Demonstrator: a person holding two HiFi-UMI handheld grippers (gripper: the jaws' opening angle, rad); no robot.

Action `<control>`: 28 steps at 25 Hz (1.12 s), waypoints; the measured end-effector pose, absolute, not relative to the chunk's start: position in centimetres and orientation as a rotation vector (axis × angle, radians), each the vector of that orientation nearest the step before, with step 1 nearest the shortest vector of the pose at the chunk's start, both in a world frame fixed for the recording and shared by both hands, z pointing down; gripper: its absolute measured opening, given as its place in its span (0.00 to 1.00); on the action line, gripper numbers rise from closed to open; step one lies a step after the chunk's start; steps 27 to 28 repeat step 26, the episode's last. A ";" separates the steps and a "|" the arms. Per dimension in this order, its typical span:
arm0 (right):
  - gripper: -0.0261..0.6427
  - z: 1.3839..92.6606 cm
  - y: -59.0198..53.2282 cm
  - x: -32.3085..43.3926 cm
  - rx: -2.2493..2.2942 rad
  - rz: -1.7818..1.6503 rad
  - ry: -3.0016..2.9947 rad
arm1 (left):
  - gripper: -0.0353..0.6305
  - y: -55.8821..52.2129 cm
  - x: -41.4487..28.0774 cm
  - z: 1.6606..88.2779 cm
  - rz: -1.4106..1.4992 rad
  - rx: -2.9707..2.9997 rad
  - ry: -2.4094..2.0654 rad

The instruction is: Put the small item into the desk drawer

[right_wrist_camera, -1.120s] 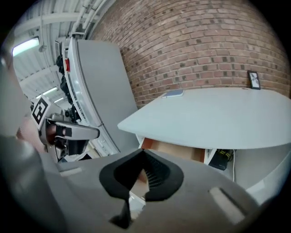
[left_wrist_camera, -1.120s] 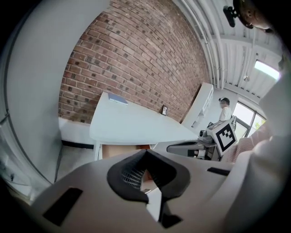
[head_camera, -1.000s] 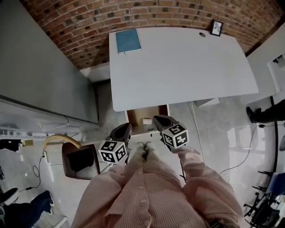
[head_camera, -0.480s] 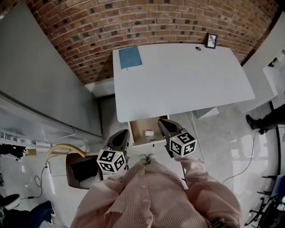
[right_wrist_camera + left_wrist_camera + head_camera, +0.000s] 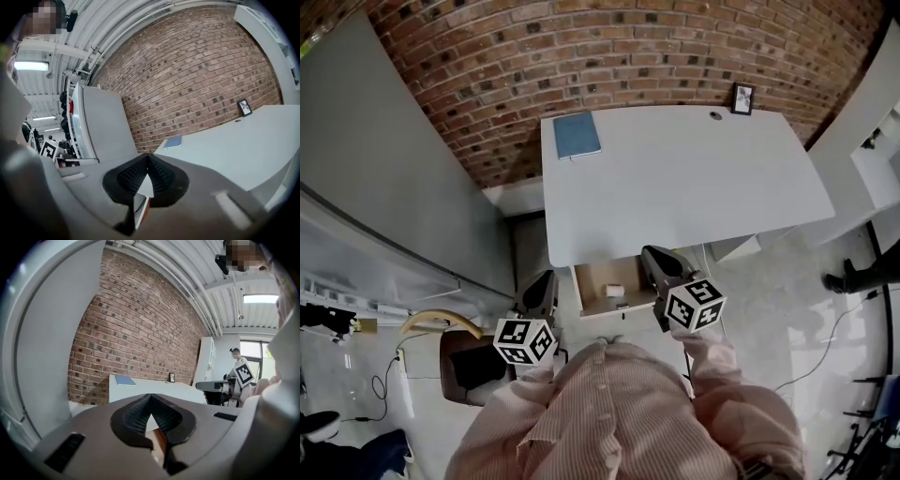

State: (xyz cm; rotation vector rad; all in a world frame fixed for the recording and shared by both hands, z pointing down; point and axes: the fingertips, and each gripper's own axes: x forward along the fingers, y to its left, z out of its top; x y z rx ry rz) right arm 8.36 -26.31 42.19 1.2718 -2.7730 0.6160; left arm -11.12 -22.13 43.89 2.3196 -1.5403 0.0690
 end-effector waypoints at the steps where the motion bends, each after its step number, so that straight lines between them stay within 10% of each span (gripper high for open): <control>1: 0.05 42.0 -26.4 8.5 1.279 0.613 -2.775 | 0.05 -22.2 -11.3 43.7 0.063 2.318 -1.551; 28: 0.05 41.8 -26.6 10.3 1.347 0.565 -2.760 | 0.05 -22.3 -11.6 43.1 0.074 2.303 -1.634</control>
